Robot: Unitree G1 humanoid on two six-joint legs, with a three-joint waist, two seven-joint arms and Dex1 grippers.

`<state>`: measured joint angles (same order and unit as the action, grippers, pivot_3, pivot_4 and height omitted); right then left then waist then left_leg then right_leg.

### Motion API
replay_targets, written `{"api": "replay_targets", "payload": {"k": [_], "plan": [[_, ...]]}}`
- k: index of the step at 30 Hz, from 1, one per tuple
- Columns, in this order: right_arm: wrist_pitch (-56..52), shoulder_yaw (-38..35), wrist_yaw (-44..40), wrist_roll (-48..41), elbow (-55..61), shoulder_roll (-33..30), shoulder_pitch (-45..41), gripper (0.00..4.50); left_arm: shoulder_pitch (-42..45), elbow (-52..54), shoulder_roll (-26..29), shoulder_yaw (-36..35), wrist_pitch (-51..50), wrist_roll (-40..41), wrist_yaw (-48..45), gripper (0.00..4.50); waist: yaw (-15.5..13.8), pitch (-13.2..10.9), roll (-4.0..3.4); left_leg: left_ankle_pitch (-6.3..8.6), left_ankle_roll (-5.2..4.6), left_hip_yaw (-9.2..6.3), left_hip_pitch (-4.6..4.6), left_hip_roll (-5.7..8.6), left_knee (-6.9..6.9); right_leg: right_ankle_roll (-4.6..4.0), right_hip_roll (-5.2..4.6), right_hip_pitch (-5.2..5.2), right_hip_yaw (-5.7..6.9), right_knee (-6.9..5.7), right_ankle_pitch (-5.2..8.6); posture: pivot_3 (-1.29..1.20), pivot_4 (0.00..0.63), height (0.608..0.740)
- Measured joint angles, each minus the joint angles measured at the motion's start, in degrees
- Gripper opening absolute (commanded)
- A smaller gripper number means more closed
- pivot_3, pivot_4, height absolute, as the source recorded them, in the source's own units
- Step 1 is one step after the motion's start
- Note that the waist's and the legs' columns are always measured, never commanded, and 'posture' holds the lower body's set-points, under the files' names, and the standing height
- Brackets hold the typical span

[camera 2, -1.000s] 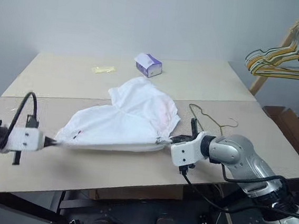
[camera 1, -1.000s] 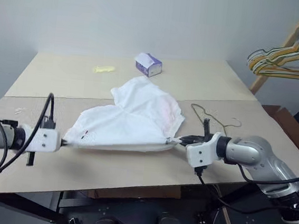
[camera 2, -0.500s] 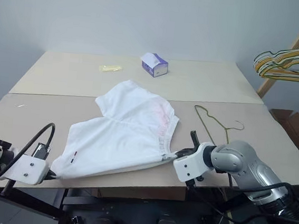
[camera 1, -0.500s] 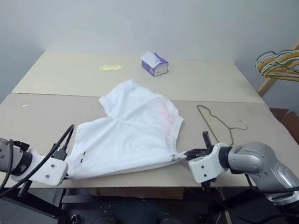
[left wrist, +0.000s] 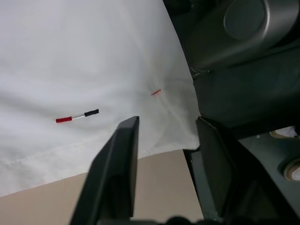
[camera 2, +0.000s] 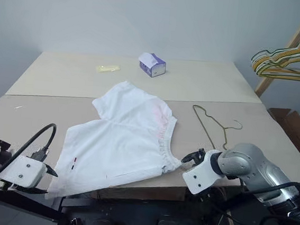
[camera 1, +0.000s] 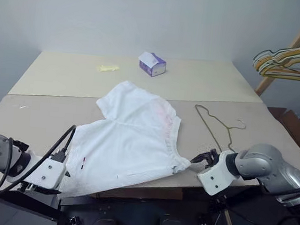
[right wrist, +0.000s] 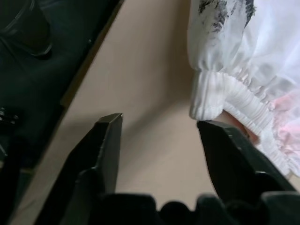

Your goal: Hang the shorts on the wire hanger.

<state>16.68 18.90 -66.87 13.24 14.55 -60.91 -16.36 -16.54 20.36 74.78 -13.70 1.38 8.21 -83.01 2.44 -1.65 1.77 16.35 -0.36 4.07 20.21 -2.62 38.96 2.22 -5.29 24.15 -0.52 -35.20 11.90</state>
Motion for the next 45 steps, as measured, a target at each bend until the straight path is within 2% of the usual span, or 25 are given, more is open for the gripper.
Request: {"api": "replay_targets", "payload": {"k": [1,4,8,15,17,20,24,30,38,45], "plan": [[-1.28,-1.4,-0.43,-1.55,0.2,-0.46,0.18,4.38,0.87,-1.09,0.15,-0.98,-0.04,0.9,-0.7,3.65,0.02,0.0,0.0,0.0,0.0,0.0,-0.02,-0.01,0.0,-0.02,0.0,-0.01,0.0,0.0,0.01,-0.03,0.0,0.74],[-9.9,-6.65,-1.69,-6.82,1.53,-1.65,1.15,4.39,6.26,-4.12,-0.21,-3.35,-1.33,6.09,-2.02,4.48,-0.05,0.0,0.0,0.0,0.01,0.0,-0.01,-0.02,0.0,-0.05,0.0,-0.01,0.01,0.01,0.03,-0.04,0.0,0.74],[-29.82,-11.74,1.08,-10.24,3.23,0.54,0.5,4.39,16.57,-5.7,-6.1,-2.38,-2.85,11.35,0.87,4.48,-0.11,0.02,0.01,0.01,0.02,0.01,0.0,-0.01,0.02,-0.17,0.02,-0.04,0.0,0.0,-0.33,-0.05,0.0,0.74],[-61.57,-16.03,11.64,-14.93,-0.41,11.95,-6.26,4.39,28.05,-4.14,-17.1,5.22,-11.83,14.42,10.37,4.48,0.36,0.05,0.04,0.01,0.02,-0.02,0.02,0.03,0.04,-0.25,0.09,-0.05,-0.08,0.01,-0.48,-0.07,0.0,0.74],[-68.49,-17.05,15.32,-15.84,-3.93,15.88,-9.41,4.39,30.43,-3.67,-19.89,7.56,-14.11,14.31,13.19,4.48,0.44,0.05,0.04,0.01,0.02,-0.03,0.03,0.04,0.05,-0.25,0.09,-0.06,-0.09,0.02,-0.5,-0.07,0.0,0.74],[-73.32,-17.39,20.54,-15.67,-10.11,18.4,-13.83,4.39,33.55,-3.87,-22.73,11.04,-15.83,12.2,16.72,4.48,0.76,0.05,0.04,0.01,0.02,-0.09,0.04,0.1,0.04,-0.24,0.07,-0.06,-0.1,0.04,-0.52,-0.06,0.0,0.74],[-73.69,-17.38,23.68,-15.63,-17.69,18.79,-17.43,4.39,36.87,-6.62,-25.33,14.59,-18.04,9.09,20.22,4.48,1.02,0.06,0.04,0.01,0.01,-0.15,0.09,0.12,0.03,-0.22,0.07,-0.07,-0.08,0.1,-0.52,-0.04,0.0,0.74],[-72.77,-16.22,22.28,-16.74,-29.27,19.28,-22.21,4.39,39.68,-8.55,-28.18,17.72,-20.62,6.48,23.17,4.48,1.88,0.06,0.04,0.01,0.01,-0.19,0.06,0.12,0.03,-0.2,0.09,-0.08,-0.15,0.09,-0.54,-0.03,0.0,0.74],[-63.44,-8.48,16.38,-14.64,-44.94,19.43,-26.78,4.39,35.72,-4.48,-28.35,19.32,-23.06,5.49,24.97,4.48,1.89,0.05,0.03,0.01,0.01,-0.21,0.07,0.13,0.02,-0.19,0.08,-0.05,-0.18,0.08,-0.54,-0.01,0.001,0.74],[-56.85,-4.95,13.81,-12.35,-56.4,23.81,-30.41,4.39,33.34,-0.99,-28.27,19.39,-23.95,5.1,26.4,4.48,1.54,0.05,0.03,0.01,0.01,-0.21,0.07,0.13,0.02,-0.2,0.08,-0.05,-0.18,0.07,-0.54,0.02,0.0,0.74]]}}
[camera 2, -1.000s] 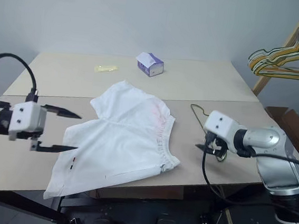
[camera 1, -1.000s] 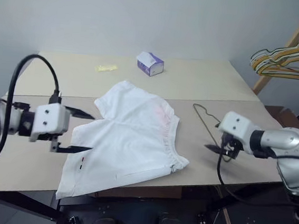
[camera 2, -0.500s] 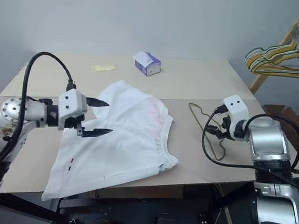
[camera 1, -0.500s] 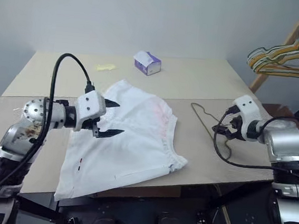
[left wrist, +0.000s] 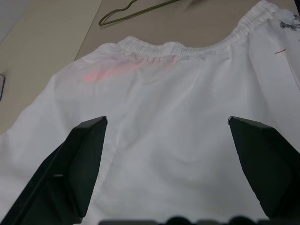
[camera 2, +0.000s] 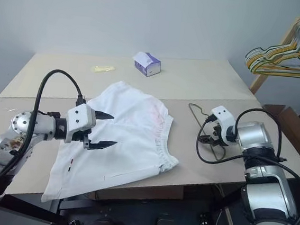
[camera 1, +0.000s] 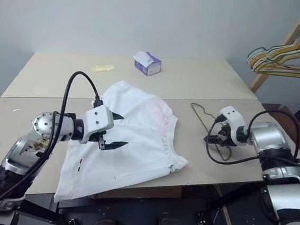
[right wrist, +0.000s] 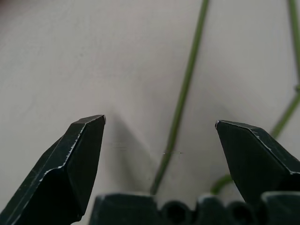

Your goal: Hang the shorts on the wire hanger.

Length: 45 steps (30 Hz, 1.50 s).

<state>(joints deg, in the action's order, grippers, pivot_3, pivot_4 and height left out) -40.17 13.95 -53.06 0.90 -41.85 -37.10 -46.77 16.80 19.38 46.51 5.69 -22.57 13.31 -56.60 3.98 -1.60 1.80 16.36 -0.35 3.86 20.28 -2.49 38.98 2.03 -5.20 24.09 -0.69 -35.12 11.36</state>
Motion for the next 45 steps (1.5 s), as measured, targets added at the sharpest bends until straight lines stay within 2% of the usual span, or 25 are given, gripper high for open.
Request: {"api": "replay_targets", "payload": {"k": [6,8,10,20,24,30,34,38,42,45], "plan": [[1.31,0.92,-0.3,1.43,-7.22,1.89,-3.28,4.39,-1.92,1.7,0.76,-0.28,-1.28,0.05,0.69,4.48,-0.15,0.0,0.0,0.0,0.0,0.0,-0.04,0.0,0.01,0.02,0.0,-0.06,0.0,0.0,-0.02,0.03,0.0,0.74],[1.31,0.75,0.92,1.94,-9.84,2.64,-4.75,4.01,-1.98,2.51,0.83,-0.28,-1.32,0.06,0.88,4.5,-0.13,0.01,0.0,0.0,0.0,-0.01,-0.06,-0.01,0.01,0.01,0.0,-0.07,0.0,-0.01,-0.02,0.03,0.0,0.74],[1.4,0.52,1.44,2.35,-12.03,2.99,-5.87,3.47,-2.06,2.56,0.84,-0.3,-1.33,0.07,0.93,4.5,-0.13,0.01,-0.01,0.0,0.0,-0.01,-0.06,0.0,0.01,0.01,0.0,-0.08,0.0,-0.01,-0.02,0.03,0.0,0.74],[1.91,0.59,0.93,5.24,-16.25,3.6,-8.23,0.05,-1.9,2.39,0.96,-0.28,-1.25,-0.25,0.94,4.5,-0.12,0.04,0.01,0.0,0.0,-0.03,-0.06,-0.01,0.0,0.01,0.0,-0.09,0.02,0.0,-0.02,0.02,0.0,0.74],[2.36,0.41,0.96,5.83,-16.15,4.08,-8.17,0.01,-1.66,2.29,0.86,-0.27,-1.34,-0.89,1.12,4.5,0.0,0.1,0.07,0.0,0.0,-0.03,-0.07,-0.01,0.0,0.01,0.01,-0.09,0.02,0.01,-0.02,0.02,0.0,0.74],[0.67,-3.86,7.1,4.97,-10.9,5.72,-4.94,0.01,0.61,2.25,-4.72,-1.44,-6.58,2.85,4.77,4.5,0.2,0.32,0.26,0.0,0.01,-0.03,-0.12,-0.01,0.02,0.05,0.0,-0.16,-0.03,-0.01,-0.07,0.0,0.0,0.74],[-3.85,-8.34,12.97,3.09,13.0,7.04,4.73,0.01,4.75,0.6,-14.48,-6.13,-17.24,10.26,11.89,4.5,-0.08,0.24,0.08,0.0,0.01,-0.23,0.13,0.01,0.01,0.08,-0.01,0.07,-0.02,-0.03,-0.07,-0.03,0.0,0.74],[-6.64,-11.49,16.52,0.06,39.91,9.61,12.65,0.01,9.31,-1.63,-24.92,-14.56,-27.75,22.3,19.51,4.5,-0.01,0.26,0.01,0.0,0.0,-0.5,0.16,0.02,0.01,0.1,-0.03,0.09,0.0,-0.02,-0.07,-0.06,0.0,0.74],[-6.74,-11.76,19.08,-2.5,56.27,13.84,17.41,0.01,11.58,-4.44,-31.37,-21.15,-34.14,31.5,26.61,4.5,0.12,0.26,0.01,0.0,0.0,-0.48,0.07,0.05,0.03,0.11,-0.03,0.01,0.0,-0.02,-0.09,-0.08,0.0,0.74],[-6.75,-9.79,20.75,-3.68,63.65,16.49,19.11,0.01,13.16,-5.49,-33.71,-23.53,-35.75,36.07,30.32,4.5,0.28,0.26,0.01,-0.01,0.02,-0.34,0.02,0.08,0.03,0.11,-0.02,-0.04,0.01,-0.02,-0.11,-0.08,0.0,0.74]]}}
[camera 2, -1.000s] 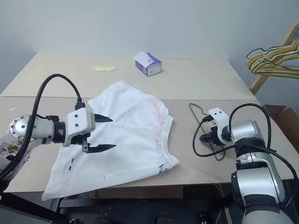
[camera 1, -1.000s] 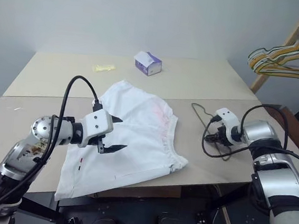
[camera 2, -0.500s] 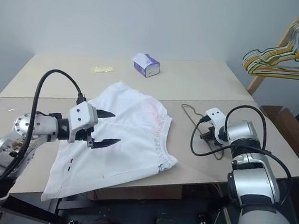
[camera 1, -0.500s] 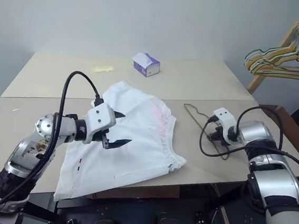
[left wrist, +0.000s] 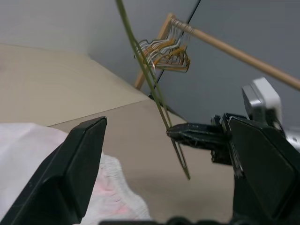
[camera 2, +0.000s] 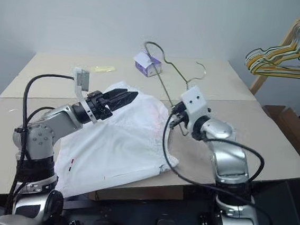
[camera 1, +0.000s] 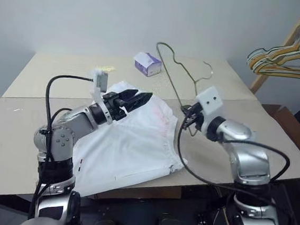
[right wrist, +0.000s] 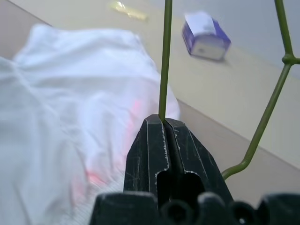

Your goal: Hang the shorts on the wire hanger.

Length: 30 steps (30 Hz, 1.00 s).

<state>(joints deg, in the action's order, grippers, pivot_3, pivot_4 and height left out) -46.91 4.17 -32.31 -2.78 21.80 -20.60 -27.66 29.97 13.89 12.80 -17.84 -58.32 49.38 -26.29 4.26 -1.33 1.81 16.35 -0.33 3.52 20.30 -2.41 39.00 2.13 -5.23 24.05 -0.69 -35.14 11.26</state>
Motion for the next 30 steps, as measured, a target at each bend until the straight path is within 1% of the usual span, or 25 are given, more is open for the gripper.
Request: {"api": "replay_targets", "payload": {"k": [4,8,10,12,14,18,20,21,24,25,30], "plan": [[1.67,3.46,1.08,-0.17,5.04,0.65,2.03,0.01,1.95,-0.63,-0.82,-0.32,-0.27,2.58,3.07,4.5,0.18,0.0,0.0,0.0,0.0,0.06,0.02,0.04,-0.01,-0.01,-0.01,-0.01,0.03,0.06,0.0,-0.09,0.0,0.74],[3.58,6.68,2.17,0.38,7.16,0.71,3.23,0.01,2.19,-1.35,-1.16,-0.29,0.45,3.85,4.33,4.5,0.74,0.0,0.0,0.0,0.0,0.06,0.04,0.06,-0.01,-0.01,-0.04,-0.02,0.03,0.08,0.0,-0.1,0.0,0.74],[4.32,7.06,2.25,0.34,7.42,0.7,3.27,0.01,2.72,-1.44,-1.53,-0.35,0.68,4.85,4.96,4.5,1.04,0.0,0.01,0.0,0.0,0.05,0.04,0.08,-0.01,-0.01,-0.05,-0.04,0.03,0.08,0.0,-0.1,0.0,0.74],[5.24,7.06,2.45,0.31,7.52,0.7,3.27,0.0,3.32,-1.57,-1.63,-0.43,0.83,5.47,5.58,4.1,1.34,0.0,0.01,0.0,0.0,0.04,0.01,0.08,-0.01,-0.01,-0.04,-0.07,0.03,0.1,0.0,-0.1,0.0,0.74],[6.08,7.19,2.44,0.32,7.53,0.43,3.29,0.0,3.48,-2.4,-1.92,-1.05,0.94,6.68,6.36,3.55,1.54,0.0,0.0,0.0,0.0,0.03,0.0,0.07,-0.02,-0.01,-0.03,-0.06,0.02,0.1,0.0,-0.1,0.0,0.74],[7.5,8.85,2.46,0.5,7.53,-0.03,3.49,0.0,3.52,-3.72,-2.71,-1.94,0.93,8.71,8.81,2.26,1.75,0.0,0.01,0.0,0.0,0.02,0.02,0.07,-0.02,-0.01,-0.04,-0.05,0.03,0.1,0.0,-0.1,0.0,0.74],[7.74,9.49,2.47,0.6,7.53,-0.14,3.6,0.0,3.77,-3.86,-3.3,-2.41,0.94,10.02,10.08,1.5,1.71,0.0,0.01,0.0,0.0,0.02,0.02,0.08,-0.01,-0.01,-0.05,-0.06,0.03,0.11,0.0,-0.1,0.0,0.74],[7.88,9.7,2.49,0.81,7.53,-0.21,3.61,0.0,3.98,-4.08,-3.41,-2.51,0.99,10.51,10.58,1.22,1.69,0.0,0.01,0.0,0.0,0.02,0.01,0.09,-0.01,-0.01,-0.05,-0.07,0.02,0.11,0.0,-0.1,0.0,0.74],[8.94,10.84,2.53,1.66,7.53,-1.06,3.73,0.0,4.45,-4.94,-3.45,-2.36,1.34,10.98,11.55,0.15,1.71,0.0,0.01,0.0,0.0,0.02,0.02,0.1,-0.02,-0.01,-0.05,-0.07,0.03,0.12,0.01,-0.11,0.0,0.74],[9.22,10.92,2.59,1.78,7.53,-1.06,3.86,0.0,4.49,-5.12,-3.46,-2.27,1.6,11.0,11.92,0.03,1.71,0.0,0.01,0.0,0.0,0.02,0.02,0.1,-0.02,-0.01,-0.05,-0.07,0.03,0.12,0.01,-0.11,0.0,0.74],[9.91,11.5,3.77,3.42,7.48,-1.03,4.0,0.0,4.7,-5.91,-3.82,-1.89,2.46,11.43,13.17,0.03,1.76,0.0,0.01,0.0,0.0,0.02,0.02,0.1,-0.02,-0.01,-0.05,-0.07,0.02,0.13,0.01,-0.12,0.0,0.74]]}}
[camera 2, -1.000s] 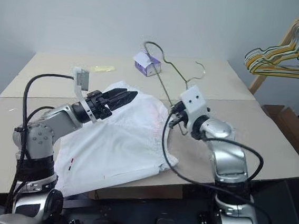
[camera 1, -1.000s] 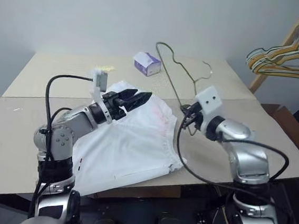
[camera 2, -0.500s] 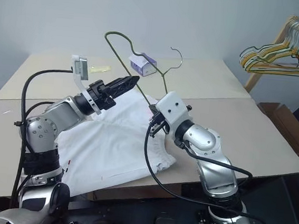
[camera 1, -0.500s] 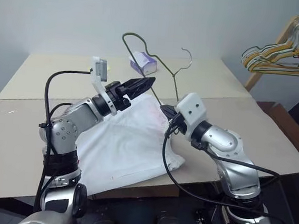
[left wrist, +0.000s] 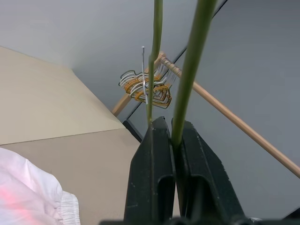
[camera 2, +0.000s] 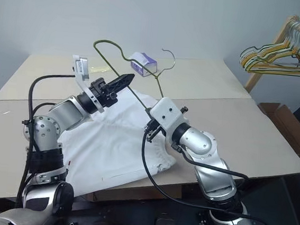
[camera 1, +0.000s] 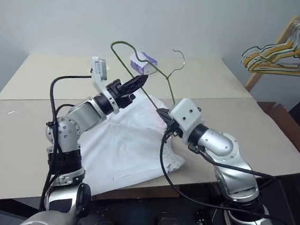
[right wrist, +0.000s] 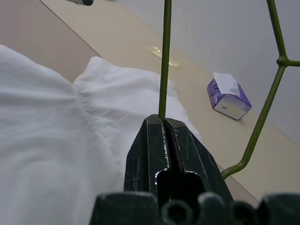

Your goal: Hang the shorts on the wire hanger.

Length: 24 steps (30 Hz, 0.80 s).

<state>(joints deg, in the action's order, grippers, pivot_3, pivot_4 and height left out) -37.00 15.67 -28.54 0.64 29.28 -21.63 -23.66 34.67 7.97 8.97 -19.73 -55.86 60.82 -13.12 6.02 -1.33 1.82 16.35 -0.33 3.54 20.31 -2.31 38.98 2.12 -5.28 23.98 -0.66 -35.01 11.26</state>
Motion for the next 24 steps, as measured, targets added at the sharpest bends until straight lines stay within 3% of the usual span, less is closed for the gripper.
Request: {"api": "replay_targets", "payload": {"k": [2,5,13,16,20,24], "plan": [[1.49,0.91,1.01,1.74,-0.17,-0.16,0.19,0.0,0.08,-0.02,0.05,0.64,0.56,-0.07,0.14,0.03,0.2,0.0,0.0,0.0,0.0,0.0,0.0,0.0,0.0,0.0,0.0,0.0,0.0,0.0,0.0,-0.12,0.0,0.74],[4.26,1.89,1.48,3.84,-0.78,-0.72,0.47,0.73,0.07,0.0,0.68,1.99,1.46,-1.43,-0.27,0.0,0.59,0.0,0.0,0.0,0.0,0.0,0.0,0.02,0.0,0.0,-0.01,-0.01,0.0,0.01,0.0,-0.12,0.0,0.74],[8.27,0.51,0.87,3.45,-0.55,-0.55,0.44,3.46,-0.53,-0.59,3.51,4.37,5.06,-5.1,-4.71,0.0,1.33,0.0,0.0,0.0,0.0,-0.05,-0.03,0.04,-0.01,0.0,0.01,0.0,-0.02,0.0,0.0,-0.12,0.0,0.74],[6.06,-4.25,-2.65,-2.45,0.76,-1.37,0.34,4.47,-0.52,-2.49,7.04,4.31,5.97,-5.76,-8.78,0.0,1.31,-0.01,0.0,0.0,0.0,-0.08,0.0,0.04,-0.01,0.0,0.01,0.01,-0.01,0.0,0.0,-0.12,0.0,0.74],[-4.61,-14.11,-9.27,-17.06,1.74,-3.09,-1.15,4.47,-0.09,-4.46,13.41,3.41,6.55,-3.96,-19.29,0.0,1.29,-0.02,0.0,0.0,0.0,-0.08,0.03,0.03,-0.01,0.0,0.0,0.03,0.01,0.02,0.0,-0.11,0.0,0.74],[-18.07,-22.45,-19.75,-34.17,-2.67,-11.38,-4.97,4.47,0.8,-6.63,21.81,0.54,7.1,-0.15,-36.12,0.0,1.32,-0.04,-0.03,0.01,-0.01,-0.02,0.0,0.0,-0.03,-0.02,0.01,0.05,0.02,0.02,0.03,-0.1,0.0,0.74]]}}
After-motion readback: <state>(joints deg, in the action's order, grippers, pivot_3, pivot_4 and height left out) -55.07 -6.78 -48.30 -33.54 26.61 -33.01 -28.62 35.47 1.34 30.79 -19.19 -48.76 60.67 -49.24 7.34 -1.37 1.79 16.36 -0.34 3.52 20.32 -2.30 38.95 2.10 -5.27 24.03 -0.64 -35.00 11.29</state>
